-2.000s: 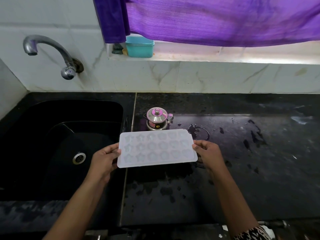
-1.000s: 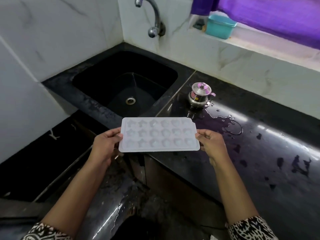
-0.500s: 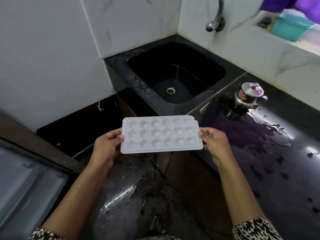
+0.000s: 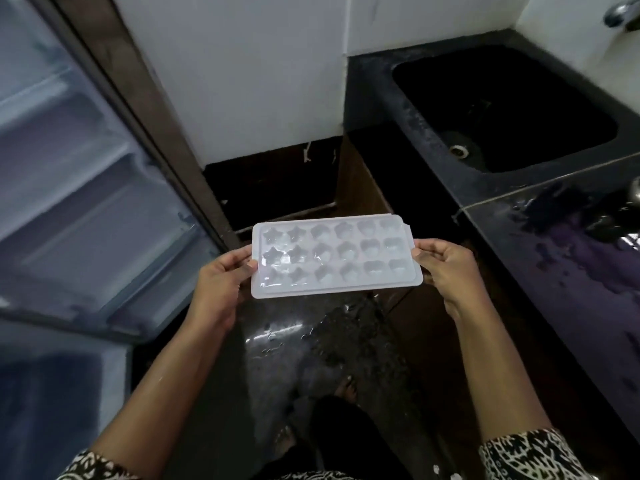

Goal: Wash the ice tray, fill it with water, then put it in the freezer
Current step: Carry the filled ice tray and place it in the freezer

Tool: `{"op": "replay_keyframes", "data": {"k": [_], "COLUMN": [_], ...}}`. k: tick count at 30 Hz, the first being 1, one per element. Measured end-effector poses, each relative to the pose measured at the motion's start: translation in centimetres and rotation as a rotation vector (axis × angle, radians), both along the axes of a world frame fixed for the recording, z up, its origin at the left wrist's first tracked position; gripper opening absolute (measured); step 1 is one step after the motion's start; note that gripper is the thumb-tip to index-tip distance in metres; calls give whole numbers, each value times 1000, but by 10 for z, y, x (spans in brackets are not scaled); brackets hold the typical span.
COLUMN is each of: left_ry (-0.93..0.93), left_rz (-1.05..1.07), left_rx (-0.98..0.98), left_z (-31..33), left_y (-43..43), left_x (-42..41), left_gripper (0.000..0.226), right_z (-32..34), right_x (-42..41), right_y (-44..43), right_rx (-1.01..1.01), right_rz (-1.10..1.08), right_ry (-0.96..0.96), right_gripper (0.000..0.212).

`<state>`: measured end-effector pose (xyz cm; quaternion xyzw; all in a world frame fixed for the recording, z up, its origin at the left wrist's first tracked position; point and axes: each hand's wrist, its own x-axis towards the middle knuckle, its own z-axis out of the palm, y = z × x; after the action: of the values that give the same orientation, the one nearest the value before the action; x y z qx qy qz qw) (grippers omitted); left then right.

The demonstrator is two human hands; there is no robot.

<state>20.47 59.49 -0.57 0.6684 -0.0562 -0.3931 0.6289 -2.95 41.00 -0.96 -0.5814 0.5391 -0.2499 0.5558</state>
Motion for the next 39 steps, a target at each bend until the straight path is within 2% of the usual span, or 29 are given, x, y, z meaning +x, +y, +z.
{"op": "replay_keyframes", "data": {"k": [10,22,35,39], "left_ry": [28,21,38,46], "left_rz": [271,719,1227,1382], "left_rx": [21,34,27,21], "left_z": [-7,-1,1,0], "left_y": [140,271,325,337], "left_x": [25,39,61,70], "left_gripper": [26,25,22,24], "right_z": [-1,1,1,5], "right_x": [81,215,381,426], "right_y": [86,166,228,254], "right_rx": [8,19,104,70], "right_rz": [274,698,1163,1318], "right_ry": [-20,-9,-46,-38], "right_gripper": [16,14,15,15]}}
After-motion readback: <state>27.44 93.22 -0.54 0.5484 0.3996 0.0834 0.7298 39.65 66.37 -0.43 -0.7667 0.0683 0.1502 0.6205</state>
